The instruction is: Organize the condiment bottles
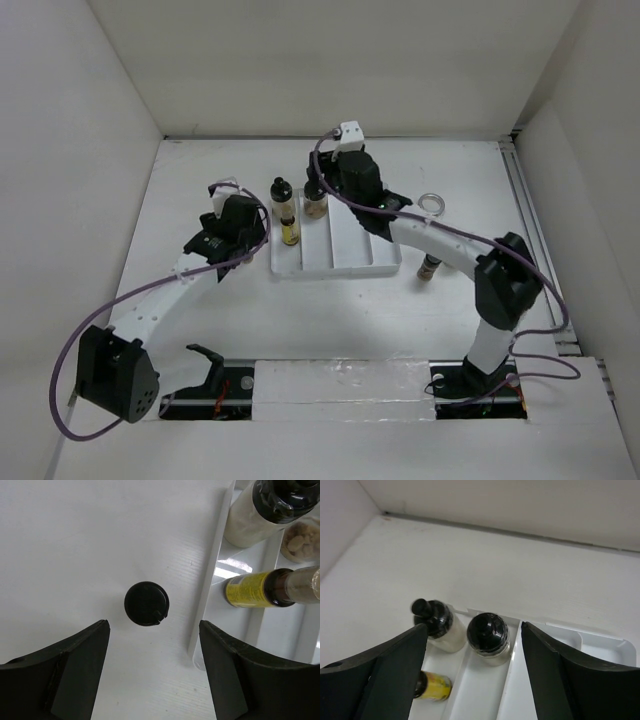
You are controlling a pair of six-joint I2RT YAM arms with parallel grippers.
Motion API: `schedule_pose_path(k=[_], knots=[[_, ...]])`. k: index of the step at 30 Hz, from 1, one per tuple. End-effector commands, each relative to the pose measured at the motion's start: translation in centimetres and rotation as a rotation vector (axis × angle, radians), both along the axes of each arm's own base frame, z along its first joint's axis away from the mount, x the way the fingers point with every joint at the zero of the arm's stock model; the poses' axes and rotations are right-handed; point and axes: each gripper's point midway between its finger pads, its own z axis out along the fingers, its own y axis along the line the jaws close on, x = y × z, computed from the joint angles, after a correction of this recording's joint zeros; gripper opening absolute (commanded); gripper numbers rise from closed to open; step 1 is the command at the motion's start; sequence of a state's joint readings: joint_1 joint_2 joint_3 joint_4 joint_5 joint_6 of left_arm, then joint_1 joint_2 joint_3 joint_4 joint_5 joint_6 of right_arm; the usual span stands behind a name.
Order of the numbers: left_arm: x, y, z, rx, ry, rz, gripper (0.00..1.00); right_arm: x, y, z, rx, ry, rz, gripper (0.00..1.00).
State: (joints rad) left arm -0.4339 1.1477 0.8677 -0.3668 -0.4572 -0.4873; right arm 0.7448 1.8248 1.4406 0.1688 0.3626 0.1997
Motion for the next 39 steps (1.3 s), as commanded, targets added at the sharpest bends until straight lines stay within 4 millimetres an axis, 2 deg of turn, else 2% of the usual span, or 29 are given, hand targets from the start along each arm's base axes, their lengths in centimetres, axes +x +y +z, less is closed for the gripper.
schedule_pose_path(k=[1,2,6,12,15,16,18,19,22,26,31,33,36,39], knots=[[1.0,0.0,0.5,0.01,0.003,0.02,0.68,-2.5,-0.9,6.7,0.129,-0.1,0.03,0.81],[1.3,-0.2,0.6,0.002,0.001,0.027,0.68,-3.2,-1.4,8.1,0.147,-0.118,0.039,0.81],[1.5,-0.3,-0.5,0.012,0.038,0.035,0.67,-5.1,-2.4,9.2,0.18,-0.126,0.047,0.82],[1.6,0.5,-1.8,0.06,0.077,0.083,0.64,-7.0,-4.2,9.6,0.188,-0.135,0.047,0.82],[1.9,1.6,-2.5,0.077,0.101,0.128,0.59,-7.7,-4.9,9.3,0.194,-0.128,0.046,0.82],[1.9,1.8,-2.6,0.063,0.108,0.131,0.58,-8.1,-5.2,9.8,0.202,-0.137,0.046,0.82],[2.4,2.4,-2.6,0.028,0.102,0.148,0.55,-8.3,-5.4,9.0,0.192,-0.126,0.046,0.82],[2.6,2.0,-2.5,0.013,0.096,0.139,0.55,-8.6,-5.7,9.6,0.202,-0.137,0.046,0.82],[2.8,2.4,-2.4,0.015,0.089,0.144,0.54,-8.8,-6.3,9.4,0.201,-0.136,0.046,0.82],[2.9,1.8,-2.7,-0.001,0.093,0.115,0.52,-9.0,-5.9,9.4,0.211,-0.13,0.067,0.82],[2.9,1.9,-3.3,0.013,0.115,0.109,0.39,-9.2,-5.7,9.0,0.206,-0.121,0.08,0.82],[3.2,2.0,-2.9,0.017,0.103,0.116,0.29,-9.4,-5.8,9.4,0.213,-0.129,0.09,0.82],[3.0,2.5,-1.0,0.013,0.053,0.142,0.22,-10.0,-6.1,10.2,0.226,-0.142,0.1,0.82],[2.4,2.4,2.7,-0.042,-0.032,0.136,0.21,-10.8,-6.4,11.2,0.238,-0.153,0.12,0.82]])
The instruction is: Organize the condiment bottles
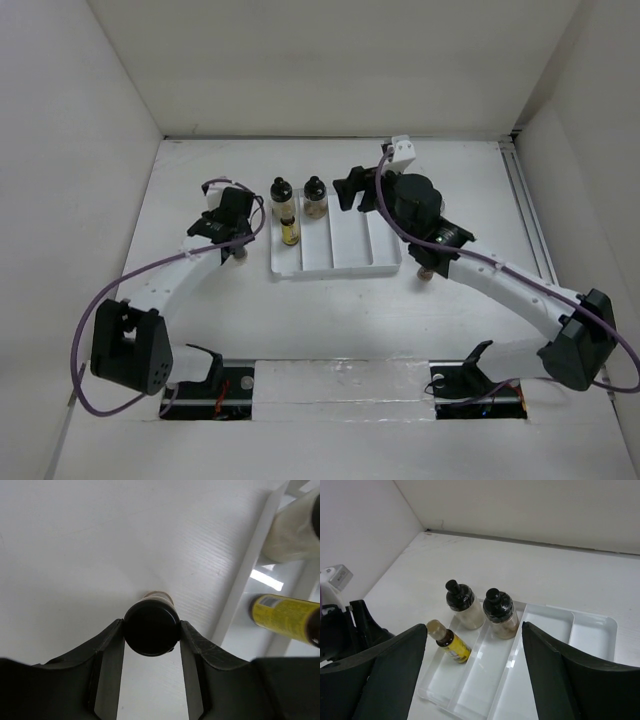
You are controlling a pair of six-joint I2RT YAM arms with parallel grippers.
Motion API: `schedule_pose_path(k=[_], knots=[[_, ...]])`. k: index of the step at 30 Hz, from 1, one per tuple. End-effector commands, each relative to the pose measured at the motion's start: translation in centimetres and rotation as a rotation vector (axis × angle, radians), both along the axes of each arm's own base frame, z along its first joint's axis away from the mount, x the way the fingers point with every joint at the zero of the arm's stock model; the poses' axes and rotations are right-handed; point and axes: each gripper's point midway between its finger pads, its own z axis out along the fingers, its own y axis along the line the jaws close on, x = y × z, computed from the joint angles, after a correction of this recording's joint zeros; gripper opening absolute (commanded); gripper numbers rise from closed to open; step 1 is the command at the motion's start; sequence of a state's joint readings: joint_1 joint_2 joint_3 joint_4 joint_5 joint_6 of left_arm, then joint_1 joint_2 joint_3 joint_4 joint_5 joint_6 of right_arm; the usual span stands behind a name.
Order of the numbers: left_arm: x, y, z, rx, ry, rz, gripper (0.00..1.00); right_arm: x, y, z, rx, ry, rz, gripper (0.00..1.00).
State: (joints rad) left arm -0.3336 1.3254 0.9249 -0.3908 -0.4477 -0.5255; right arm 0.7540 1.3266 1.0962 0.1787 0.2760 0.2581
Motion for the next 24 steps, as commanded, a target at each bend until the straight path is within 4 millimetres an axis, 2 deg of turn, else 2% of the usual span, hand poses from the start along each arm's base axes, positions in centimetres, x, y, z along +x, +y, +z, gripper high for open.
schedule_pose_path(k=[1,2,3,4,5,6,7,8,9,11,12,15,17,18,19,20,24], knots=[[0.8,-0.3,8.0,-0.082,-0.214,0.008,0.21,-1.6,-0.7,3.7,0.068,-0.066,0.03,0.82],[0.1,-0.8,10.3,-0.131,-0.272,-0.019,0.21,-1.6,-0.8,3.2,0.052,-0.049,0.03,0.82],[-0.4,-1.0,11.5,-0.151,-0.291,-0.045,0.21,-1.9,-1.0,4.1,0.063,-0.061,0.03,0.82],[-0.8,-1.3,12.7,-0.175,-0.314,-0.062,0.21,-1.8,-1.2,4.1,0.063,-0.061,0.019,0.82],[-1.6,-2.1,14.8,-0.207,-0.361,-0.101,0.21,-2.1,-1.5,4.2,0.068,-0.066,0.019,0.82],[-2.4,-2.4,15.2,-0.2,-0.354,-0.124,0.21,-2.1,-2.0,4.6,0.07,-0.069,0.01,0.82],[-2.9,-2.8,15.7,-0.21,-0.355,-0.146,0.21,-2.1,-2.0,4.1,0.063,-0.062,0.01,0.82],[-3.3,-3.0,16.6,-0.225,-0.365,-0.16,0.21,-2.0,-2.6,4.5,0.071,-0.071,-0.002,0.82],[-4.0,-3.2,17.2,-0.239,-0.365,-0.19,0.21,-2.1,-2.7,3.7,0.056,-0.054,-0.002,0.82],[-4.6,-3.6,19.1,-0.263,-0.408,-0.229,0.22,-1.9,-3.3,3.9,0.063,-0.05,-0.01,0.82],[-5.1,-3.8,21.3,-0.293,-0.464,-0.25,0.22,-2.2,-3.5,4.1,0.064,-0.051,-0.01,0.82],[-6.1,-5.7,24.5,-0.363,-0.504,-0.372,0.23,-1.9,-4.4,3.7,0.064,-0.039,-0.033,0.82],[-6.7,-7.8,24.4,-0.429,-0.476,-0.474,0.23,-1.9,-4.8,4.2,0.072,-0.048,-0.033,0.82],[-6.5,-8.6,24.6,-0.45,-0.476,-0.505,0.23,-1.8,-5.1,3.5,0.06,-0.034,-0.043,0.82],[-6.4,-9.3,23.9,-0.465,-0.457,-0.53,0.23,-1.9,-5.2,3.9,0.074,-0.037,-0.043,0.82],[-5.9,-10.4,23.8,-0.493,-0.456,-0.572,0.23,-1.8,-5.4,3.9,0.074,-0.037,-0.044,0.82],[-3.6,-12.1,23.2,-0.517,-0.469,-0.611,0.23,-1.4,-6.0,3.2,0.078,-0.014,-0.057,0.82]])
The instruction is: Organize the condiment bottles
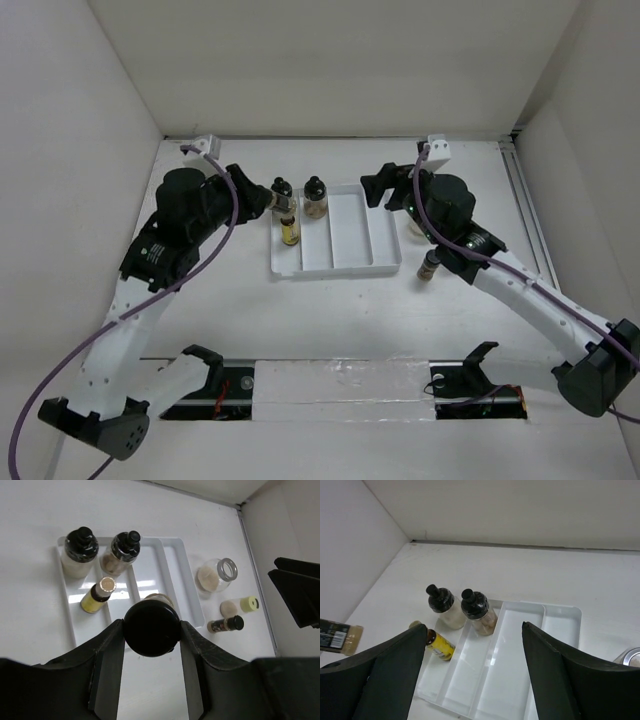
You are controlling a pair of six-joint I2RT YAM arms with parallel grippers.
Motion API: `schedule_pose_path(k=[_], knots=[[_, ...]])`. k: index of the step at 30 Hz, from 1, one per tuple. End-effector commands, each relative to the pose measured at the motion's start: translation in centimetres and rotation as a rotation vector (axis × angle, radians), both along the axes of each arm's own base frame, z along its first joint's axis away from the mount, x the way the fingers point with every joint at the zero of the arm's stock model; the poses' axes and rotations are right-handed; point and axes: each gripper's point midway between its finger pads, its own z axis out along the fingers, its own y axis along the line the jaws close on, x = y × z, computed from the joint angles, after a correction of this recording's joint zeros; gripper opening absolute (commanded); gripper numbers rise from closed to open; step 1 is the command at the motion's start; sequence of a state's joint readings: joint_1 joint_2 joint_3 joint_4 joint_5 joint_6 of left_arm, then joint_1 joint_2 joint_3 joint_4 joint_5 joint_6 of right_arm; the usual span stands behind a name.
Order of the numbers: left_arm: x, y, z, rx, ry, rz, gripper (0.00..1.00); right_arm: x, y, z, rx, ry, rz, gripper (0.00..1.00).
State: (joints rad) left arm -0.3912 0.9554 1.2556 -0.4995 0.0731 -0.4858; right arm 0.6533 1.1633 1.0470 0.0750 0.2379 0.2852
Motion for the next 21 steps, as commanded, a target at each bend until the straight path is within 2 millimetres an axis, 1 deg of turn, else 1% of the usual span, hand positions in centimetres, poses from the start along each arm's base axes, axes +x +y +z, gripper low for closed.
schedule_pose_path(k=[1,2,3,4,5,6,7,8,9,10,11,12,13,14,15,16,17,18,19,20,21], knots=[[1.8,-3.0,0.0,-0.043,-0.042,-0.123,0.23,-0.2,-0.8,0.9,0.038,-0.013,-0.005,0.82],[2.3,-3.4,0.0,-0.048,-0.048,-0.132,0.23,-0.4,-1.0,1.0,0.038,-0.012,-0.005,0.82],[3.5,-3.9,-0.3,-0.058,-0.046,-0.129,0.23,-0.6,-1.1,1.4,0.052,-0.016,-0.005,0.82],[4.0,-4.1,-0.6,-0.056,-0.04,-0.129,0.23,-0.6,-1.1,0.9,0.047,-0.009,-0.005,0.82],[4.5,-4.4,-1.1,-0.053,-0.03,-0.129,0.23,-0.8,-1.2,1.3,0.052,-0.016,-0.005,0.82],[5.3,-4.8,-1.8,-0.041,-0.01,-0.123,0.23,-0.8,-1.2,0.8,0.047,-0.009,-0.005,0.82],[5.6,-5.2,-2.5,0.006,-0.013,-0.106,0.23,-0.6,-1.5,0.6,0.041,-0.002,-0.014,0.82],[5.8,-5.9,-2.5,0.058,-0.035,-0.078,0.23,-0.8,-1.7,0.9,0.046,-0.009,-0.014,0.82],[4.8,-9.7,-3.2,0.118,-0.022,-0.131,0.23,-0.8,-1.7,0.9,0.047,-0.009,-0.014,0.82],[5.0,-9.6,-4.2,0.193,0.001,-0.065,0.23,-0.8,-1.7,0.7,0.04,0.0,-0.015,0.82],[5.1,-10.1,-3.6,0.207,-0.003,-0.056,0.23,-0.7,-1.8,0.2,0.035,0.007,-0.024,0.82],[5.5,-10.2,-4.2,0.214,0.011,-0.039,0.23,-0.5,-2.2,0.2,0.035,0.007,-0.035,0.82],[5.5,-10.7,-4.0,0.202,-0.005,-0.046,0.23,-0.7,-2.4,0.7,0.042,-0.003,-0.034,0.82],[5.8,-10.4,-4.2,0.207,-0.012,-0.024,0.24,-0.9,-2.1,0.1,0.036,0.006,-0.021,0.82],[6.0,-10.5,-4.6,0.214,-0.004,-0.024,0.24,-1.1,-2.3,0.1,0.038,0.003,-0.021,0.82],[6.0,-10.2,-4.8,0.227,0.0,-0.008,0.24,-1.4,-2.3,0.5,0.052,-0.001,-0.012,0.82],[6.1,-9.7,-6.1,0.264,0.029,0.008,0.24,-1.4,-2.3,0.0,0.046,0.007,-0.012,0.82],[6.2,-9.6,-6.1,0.267,0.027,0.016,0.24,-1.7,-2.2,-0.2,0.046,0.009,-0.001,0.82],[6.0,-9.2,-7.6,0.285,0.053,0.027,0.24,-1.9,-2.4,-0.1,0.047,0.008,-0.001,0.82],[6.1,-8.8,-8.1,0.301,0.057,0.047,0.24,-1.8,-2.6,-0.6,0.04,0.016,-0.011,0.82],[6.1,-8.6,-8.5,0.312,0.063,0.056,0.24,-2.1,-2.7,-0.1,0.055,0.01,-0.011,0.82]])
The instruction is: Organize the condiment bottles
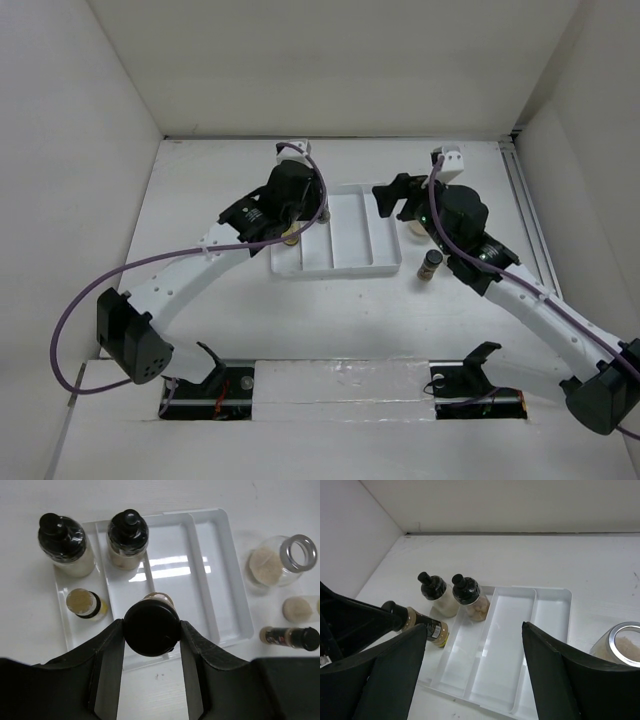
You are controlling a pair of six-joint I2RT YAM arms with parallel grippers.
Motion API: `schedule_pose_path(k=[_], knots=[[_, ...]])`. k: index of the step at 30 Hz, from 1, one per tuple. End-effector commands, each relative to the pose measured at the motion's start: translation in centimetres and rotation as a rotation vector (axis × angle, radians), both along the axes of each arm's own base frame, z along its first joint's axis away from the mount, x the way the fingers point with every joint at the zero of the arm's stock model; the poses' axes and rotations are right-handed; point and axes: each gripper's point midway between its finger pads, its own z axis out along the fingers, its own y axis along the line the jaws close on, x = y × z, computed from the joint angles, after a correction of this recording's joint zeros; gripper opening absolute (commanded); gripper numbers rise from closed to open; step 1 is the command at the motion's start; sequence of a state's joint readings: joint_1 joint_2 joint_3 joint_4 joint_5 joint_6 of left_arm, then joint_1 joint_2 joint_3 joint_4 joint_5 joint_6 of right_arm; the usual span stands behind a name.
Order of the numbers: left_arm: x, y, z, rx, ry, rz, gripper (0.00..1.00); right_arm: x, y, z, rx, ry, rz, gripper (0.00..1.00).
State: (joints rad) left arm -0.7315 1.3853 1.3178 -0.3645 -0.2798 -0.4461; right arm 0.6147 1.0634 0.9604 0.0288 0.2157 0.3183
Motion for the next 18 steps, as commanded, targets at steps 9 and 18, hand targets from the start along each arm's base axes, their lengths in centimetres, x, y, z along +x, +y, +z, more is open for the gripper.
schedule_pose_path(k=[9,18], knots=[[0.4,0.9,-4.7,0.136,0.027,0.097,0.28,-1.5,-0.2,-0.2,0.055,0.008,0.032,0.82],[1.1,0.2,-8.5,0.179,0.089,0.117,0.31,-2.6,-1.0,-0.9,0.049,0.018,0.032,0.82]])
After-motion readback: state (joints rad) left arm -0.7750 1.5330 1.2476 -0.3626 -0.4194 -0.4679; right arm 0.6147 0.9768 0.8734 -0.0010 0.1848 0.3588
